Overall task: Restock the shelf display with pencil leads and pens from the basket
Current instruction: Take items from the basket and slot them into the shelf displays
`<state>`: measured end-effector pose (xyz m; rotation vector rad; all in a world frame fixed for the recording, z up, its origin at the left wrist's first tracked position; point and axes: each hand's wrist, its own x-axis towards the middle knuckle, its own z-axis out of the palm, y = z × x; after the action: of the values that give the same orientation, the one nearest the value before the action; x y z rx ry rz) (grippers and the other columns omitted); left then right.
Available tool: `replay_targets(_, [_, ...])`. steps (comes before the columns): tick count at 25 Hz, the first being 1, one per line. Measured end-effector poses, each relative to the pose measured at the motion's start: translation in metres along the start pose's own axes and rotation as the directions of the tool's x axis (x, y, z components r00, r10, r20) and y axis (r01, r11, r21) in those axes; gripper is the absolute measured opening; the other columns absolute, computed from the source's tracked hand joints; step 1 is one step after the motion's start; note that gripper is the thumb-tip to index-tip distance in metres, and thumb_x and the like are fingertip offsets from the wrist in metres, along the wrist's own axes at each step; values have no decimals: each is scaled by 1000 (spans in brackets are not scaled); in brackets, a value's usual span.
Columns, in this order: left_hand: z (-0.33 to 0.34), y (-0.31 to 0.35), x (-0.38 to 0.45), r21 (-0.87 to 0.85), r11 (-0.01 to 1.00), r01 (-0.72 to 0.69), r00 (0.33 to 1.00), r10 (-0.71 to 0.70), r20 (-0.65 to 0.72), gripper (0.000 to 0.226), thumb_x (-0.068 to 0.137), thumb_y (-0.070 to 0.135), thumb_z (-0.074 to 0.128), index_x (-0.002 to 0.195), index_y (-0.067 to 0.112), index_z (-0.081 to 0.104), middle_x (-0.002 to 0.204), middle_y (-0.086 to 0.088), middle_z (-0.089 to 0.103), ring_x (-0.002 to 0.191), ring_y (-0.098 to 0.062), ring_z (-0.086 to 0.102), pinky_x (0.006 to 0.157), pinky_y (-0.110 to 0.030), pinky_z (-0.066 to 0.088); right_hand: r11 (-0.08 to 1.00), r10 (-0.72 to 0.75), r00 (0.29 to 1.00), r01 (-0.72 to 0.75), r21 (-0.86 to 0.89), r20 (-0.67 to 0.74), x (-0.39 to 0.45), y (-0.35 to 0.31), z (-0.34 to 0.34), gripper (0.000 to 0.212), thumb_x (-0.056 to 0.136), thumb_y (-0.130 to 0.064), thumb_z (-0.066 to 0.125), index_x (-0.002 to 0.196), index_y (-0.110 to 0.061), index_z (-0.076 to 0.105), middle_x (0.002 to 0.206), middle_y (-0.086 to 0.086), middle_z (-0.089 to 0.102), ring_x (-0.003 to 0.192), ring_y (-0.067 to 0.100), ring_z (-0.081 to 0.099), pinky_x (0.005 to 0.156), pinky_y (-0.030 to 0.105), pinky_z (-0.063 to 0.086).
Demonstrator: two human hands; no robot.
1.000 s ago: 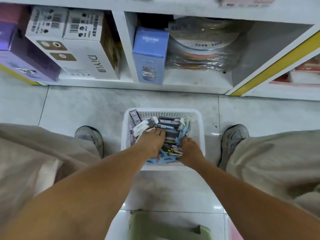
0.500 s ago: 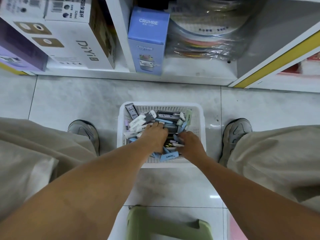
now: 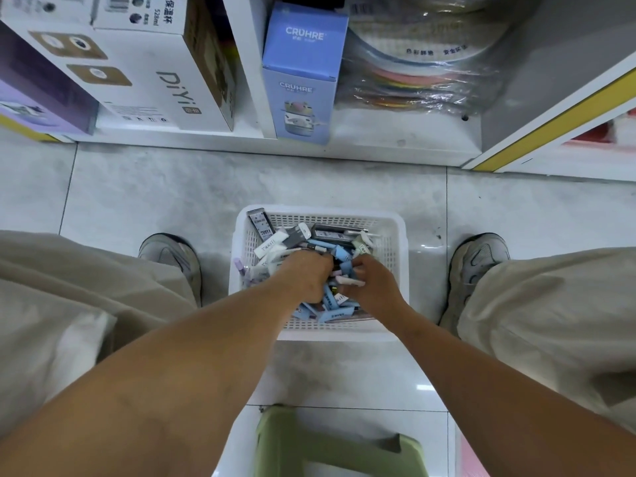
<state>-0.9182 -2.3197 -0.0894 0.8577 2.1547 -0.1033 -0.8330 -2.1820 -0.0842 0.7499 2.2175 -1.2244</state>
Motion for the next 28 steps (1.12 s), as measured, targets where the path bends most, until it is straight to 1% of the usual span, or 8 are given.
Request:
replay_targets(1, [-3, -1, 0, 5, 1000, -11, 1000, 11, 6, 58, 69, 35, 82, 115, 18, 53, 76, 4, 53, 73, -20, 49, 63, -32, 42, 998, 8, 1000, -7, 58, -15, -2, 0, -1, 43, 76, -22, 85, 108, -17, 56, 93, -11, 64, 81, -1, 60, 65, 9, 44])
replay_targets(3, [-7, -2, 3, 7, 999, -43, 999, 43, 31, 66, 63, 39, 85, 116, 17, 52, 74, 6, 51, 72, -20, 50, 63, -30, 43, 990, 36, 998, -29, 139, -50, -2, -1, -7, 48, 74, -17, 86, 110, -15, 53, 94, -6, 63, 85, 8, 62, 73, 24, 54])
replay_targets(6, [-11, -6, 3, -44, 996, -81, 994, 84, 73, 84, 59, 41, 88, 127, 15, 46, 100, -4, 65, 80, -22, 54, 67, -30, 44, 984, 89, 992, -74, 160, -91, -2, -9, -16, 49, 75, 3, 74, 114, -16, 51, 101, 2, 63, 95, 23, 65, 78, 41, 59])
replay_targets(8, [-15, -9, 0, -132, 988, -85, 992, 97, 83, 79, 60, 35, 89, 124, 14, 47, 109, -6, 65, 89, -23, 59, 72, -30, 48, 992, 79, 991, -67, 111, -106, -1, -13, -20, 44, 78, 8, 62, 114, -16, 51, 98, 1, 61, 90, 22, 64, 71, 37, 58])
replay_targets(11, [-24, -15, -6, -253, 963, -89, 993, 107, 58, 69, 63, 28, 89, 118, 10, 51, 111, -9, 64, 95, -24, 61, 74, -30, 50, 998, 34, 990, -40, -39, -138, -1, -16, -21, 33, 84, 2, 61, 110, -15, 48, 90, -2, 56, 76, 13, 56, 55, 17, 40])
replay_targets(17, [-40, -20, -24, -499, 865, -53, 999, 53, -13, 88, 62, 27, 92, 133, 10, 43, 125, -7, 59, 111, -26, 57, 91, -32, 47, 972, -70, 990, 40, -231, -123, -13, -21, -23, 46, 84, -2, 66, 126, -5, 48, 108, 11, 60, 97, 28, 58, 75, 32, 49])
replay_targets(26, [-64, -14, -45, -669, 743, -31, 999, 19, -25, 82, 65, 21, 91, 133, 14, 45, 124, -2, 61, 113, -23, 59, 98, -41, 50, 975, -74, 993, 53, -217, -90, -21, -21, -44, 34, 87, -6, 61, 118, -16, 56, 112, 6, 67, 88, 18, 57, 65, 22, 43])
replay_targets(28, [-70, -16, -48, -761, 648, -20, 999, -22, -45, 74, 64, 17, 91, 125, 15, 50, 116, -3, 66, 104, -23, 65, 93, -43, 54, 978, -67, 997, 57, -201, -42, -22, -27, -49, 37, 83, -3, 60, 118, -15, 60, 114, 4, 67, 95, 18, 59, 75, 24, 46])
